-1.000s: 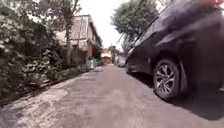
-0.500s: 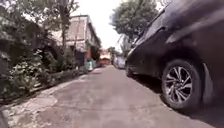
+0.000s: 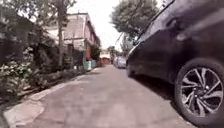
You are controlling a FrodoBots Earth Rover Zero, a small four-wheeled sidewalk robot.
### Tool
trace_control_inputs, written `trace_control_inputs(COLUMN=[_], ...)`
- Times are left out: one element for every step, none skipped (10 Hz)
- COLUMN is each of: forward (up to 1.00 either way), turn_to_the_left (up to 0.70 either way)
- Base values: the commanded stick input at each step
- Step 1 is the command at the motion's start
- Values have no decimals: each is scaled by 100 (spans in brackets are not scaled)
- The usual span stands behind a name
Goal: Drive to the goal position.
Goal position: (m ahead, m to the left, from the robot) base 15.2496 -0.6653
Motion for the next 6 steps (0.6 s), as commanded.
trace_control_inputs(forward=[70, 70, 70, 70, 70, 70], turn_to_the_left=[2, 3, 3, 3, 3, 3])
